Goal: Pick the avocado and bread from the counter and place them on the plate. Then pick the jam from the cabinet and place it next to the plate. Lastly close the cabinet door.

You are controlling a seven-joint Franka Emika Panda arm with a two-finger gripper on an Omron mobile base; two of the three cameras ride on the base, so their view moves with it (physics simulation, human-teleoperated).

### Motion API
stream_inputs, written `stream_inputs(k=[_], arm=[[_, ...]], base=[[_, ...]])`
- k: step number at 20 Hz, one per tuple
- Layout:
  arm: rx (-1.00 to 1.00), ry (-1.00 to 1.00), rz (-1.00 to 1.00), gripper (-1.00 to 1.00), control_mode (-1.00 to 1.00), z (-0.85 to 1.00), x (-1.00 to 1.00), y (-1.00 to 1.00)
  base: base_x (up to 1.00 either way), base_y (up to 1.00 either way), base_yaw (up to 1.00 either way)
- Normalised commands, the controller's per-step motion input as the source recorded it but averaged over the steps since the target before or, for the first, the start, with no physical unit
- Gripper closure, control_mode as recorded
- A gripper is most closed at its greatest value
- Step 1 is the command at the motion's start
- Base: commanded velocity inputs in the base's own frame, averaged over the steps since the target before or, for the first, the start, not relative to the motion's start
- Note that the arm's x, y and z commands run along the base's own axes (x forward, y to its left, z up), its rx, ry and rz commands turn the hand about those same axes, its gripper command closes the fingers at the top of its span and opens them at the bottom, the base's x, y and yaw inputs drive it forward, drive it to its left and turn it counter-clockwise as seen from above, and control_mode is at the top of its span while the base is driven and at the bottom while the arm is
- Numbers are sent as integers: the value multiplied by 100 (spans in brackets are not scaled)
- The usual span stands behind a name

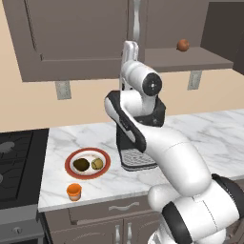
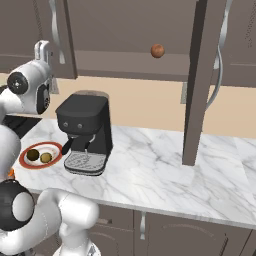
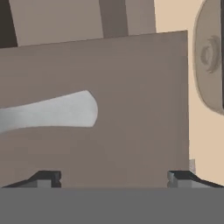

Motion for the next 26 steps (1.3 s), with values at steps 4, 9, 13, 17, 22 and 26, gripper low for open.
stream_inputs(k=[4,9,13,17,22,26], arm=[[4,21,1,-100,-100,50,34,0],[0,29,0,-100,-100,32,44,0],[0,34,0,-100,-100,9,64,0],[0,36,1,-100,-100,0,73,0],[0,21,4,-100,-100,12,13,0],[0,12,7,-100,-100,33,-2,0]], base=[[0,0,0],[0,0,0],[0,0,0],[0,0,0],[0,0,0],[0,0,0]])
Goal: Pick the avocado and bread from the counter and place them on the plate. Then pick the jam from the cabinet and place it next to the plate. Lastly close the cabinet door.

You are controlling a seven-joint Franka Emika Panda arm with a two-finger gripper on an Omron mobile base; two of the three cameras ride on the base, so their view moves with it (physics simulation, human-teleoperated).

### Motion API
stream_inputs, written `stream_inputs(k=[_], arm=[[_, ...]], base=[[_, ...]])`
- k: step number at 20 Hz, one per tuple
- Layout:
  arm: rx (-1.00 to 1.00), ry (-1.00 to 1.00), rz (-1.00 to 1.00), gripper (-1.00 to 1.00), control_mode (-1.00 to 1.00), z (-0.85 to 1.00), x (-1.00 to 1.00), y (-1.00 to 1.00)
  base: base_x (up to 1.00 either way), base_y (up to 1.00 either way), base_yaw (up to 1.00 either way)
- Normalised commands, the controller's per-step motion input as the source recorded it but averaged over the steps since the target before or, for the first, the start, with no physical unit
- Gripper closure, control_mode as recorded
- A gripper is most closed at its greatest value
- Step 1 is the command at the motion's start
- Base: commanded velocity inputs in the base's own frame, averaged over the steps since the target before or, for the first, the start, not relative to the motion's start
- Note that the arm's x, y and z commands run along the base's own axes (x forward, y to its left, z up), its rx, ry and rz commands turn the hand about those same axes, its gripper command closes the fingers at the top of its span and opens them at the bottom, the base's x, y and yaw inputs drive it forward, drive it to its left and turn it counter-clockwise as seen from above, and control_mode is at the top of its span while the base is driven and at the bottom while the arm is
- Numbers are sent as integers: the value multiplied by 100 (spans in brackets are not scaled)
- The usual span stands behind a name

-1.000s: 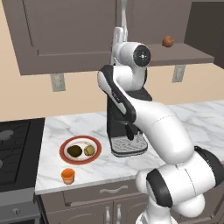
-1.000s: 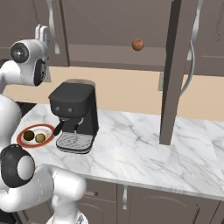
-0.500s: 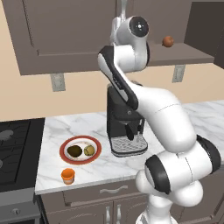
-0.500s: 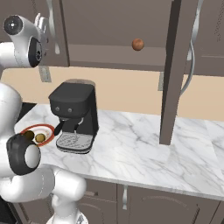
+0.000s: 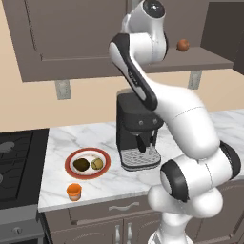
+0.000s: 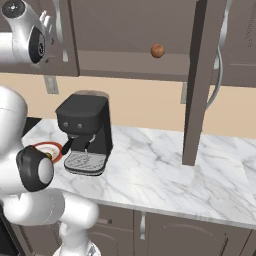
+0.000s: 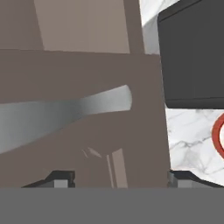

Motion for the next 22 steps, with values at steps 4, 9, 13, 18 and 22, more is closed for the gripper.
stream_inputs(k=[4,9,13,18,22], arm=[[0,2,10,-100,-100,28,-38,0],[0,-3,11,-100,-100,3,-90,0],[0,-2,10,-100,-100,-3,-100,-2],[0,-2,8,-100,-100,-1,-97,-20],[0,0,4,-100,-100,0,-81,-32]], base=[[0,0,0],[0,0,0],[0,0,0],[0,0,0],[0,0,0]])
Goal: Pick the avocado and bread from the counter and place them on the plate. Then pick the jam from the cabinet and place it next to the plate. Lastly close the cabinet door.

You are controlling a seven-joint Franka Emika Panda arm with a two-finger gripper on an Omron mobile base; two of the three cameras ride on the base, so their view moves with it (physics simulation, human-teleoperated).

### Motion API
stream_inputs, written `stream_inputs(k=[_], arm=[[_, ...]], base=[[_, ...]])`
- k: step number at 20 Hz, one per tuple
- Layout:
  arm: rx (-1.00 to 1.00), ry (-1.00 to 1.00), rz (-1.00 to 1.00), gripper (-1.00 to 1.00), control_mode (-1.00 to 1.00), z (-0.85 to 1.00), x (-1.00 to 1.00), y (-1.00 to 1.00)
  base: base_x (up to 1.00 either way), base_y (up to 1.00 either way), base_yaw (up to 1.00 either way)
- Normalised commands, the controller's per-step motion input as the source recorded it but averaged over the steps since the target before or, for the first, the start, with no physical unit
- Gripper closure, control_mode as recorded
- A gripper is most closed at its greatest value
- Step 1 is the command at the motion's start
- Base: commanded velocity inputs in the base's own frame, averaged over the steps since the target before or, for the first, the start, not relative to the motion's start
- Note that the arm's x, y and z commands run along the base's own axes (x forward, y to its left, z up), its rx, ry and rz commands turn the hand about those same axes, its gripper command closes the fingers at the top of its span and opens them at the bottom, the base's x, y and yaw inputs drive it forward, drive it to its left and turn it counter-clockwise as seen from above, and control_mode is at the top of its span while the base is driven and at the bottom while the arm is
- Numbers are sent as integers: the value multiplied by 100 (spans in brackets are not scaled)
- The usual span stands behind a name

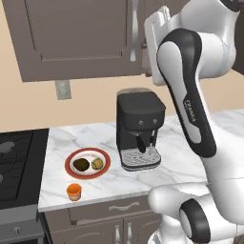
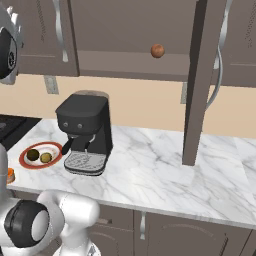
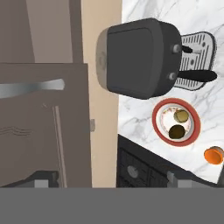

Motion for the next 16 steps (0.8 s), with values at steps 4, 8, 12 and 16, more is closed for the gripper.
stream_inputs(k=[4,8,12,16], arm=[[0,0,2,-100,-100,0,-60,-39],[0,3,0,-100,-100,-1,-31,-35],[0,12,0,-100,-100,-9,-7,-20],[-3,11,0,-100,-100,-10,-1,-3]], base=[[0,0,0],[0,0,0],[0,0,0],[0,0,0]])
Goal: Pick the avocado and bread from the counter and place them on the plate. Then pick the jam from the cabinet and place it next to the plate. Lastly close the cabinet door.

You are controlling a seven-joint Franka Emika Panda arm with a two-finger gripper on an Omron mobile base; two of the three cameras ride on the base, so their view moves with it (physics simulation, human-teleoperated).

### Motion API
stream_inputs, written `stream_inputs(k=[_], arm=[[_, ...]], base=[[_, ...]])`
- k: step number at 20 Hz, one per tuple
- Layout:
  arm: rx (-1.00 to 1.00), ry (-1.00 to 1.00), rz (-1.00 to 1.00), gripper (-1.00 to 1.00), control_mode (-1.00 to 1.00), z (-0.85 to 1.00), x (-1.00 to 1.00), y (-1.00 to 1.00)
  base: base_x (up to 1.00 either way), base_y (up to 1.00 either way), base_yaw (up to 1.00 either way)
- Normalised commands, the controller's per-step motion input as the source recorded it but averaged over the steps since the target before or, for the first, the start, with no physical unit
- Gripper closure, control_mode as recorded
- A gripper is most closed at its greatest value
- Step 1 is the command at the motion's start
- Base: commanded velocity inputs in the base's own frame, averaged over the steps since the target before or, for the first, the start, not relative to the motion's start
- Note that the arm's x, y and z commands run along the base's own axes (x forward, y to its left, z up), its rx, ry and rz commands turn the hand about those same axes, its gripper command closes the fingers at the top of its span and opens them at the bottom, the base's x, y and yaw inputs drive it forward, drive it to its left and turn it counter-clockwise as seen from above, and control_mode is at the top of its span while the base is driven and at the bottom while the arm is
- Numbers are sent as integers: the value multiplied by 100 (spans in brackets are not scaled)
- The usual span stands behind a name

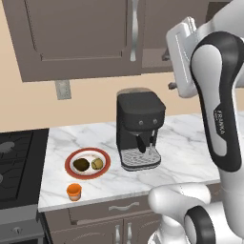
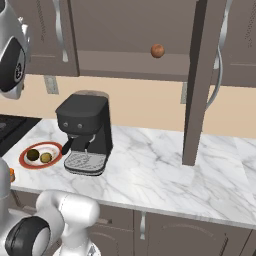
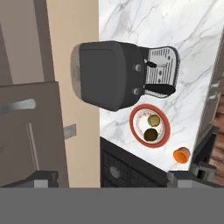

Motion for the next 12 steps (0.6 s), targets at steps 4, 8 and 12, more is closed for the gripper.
stream_inputs(k=[4,8,12], arm=[[-7,9,0,-100,-100,-19,-1,0],[-9,9,0,-100,-100,-29,-3,-2],[-7,6,0,-100,-100,-29,-12,-11]], base=[[0,0,0],[0,0,0],[0,0,0]])
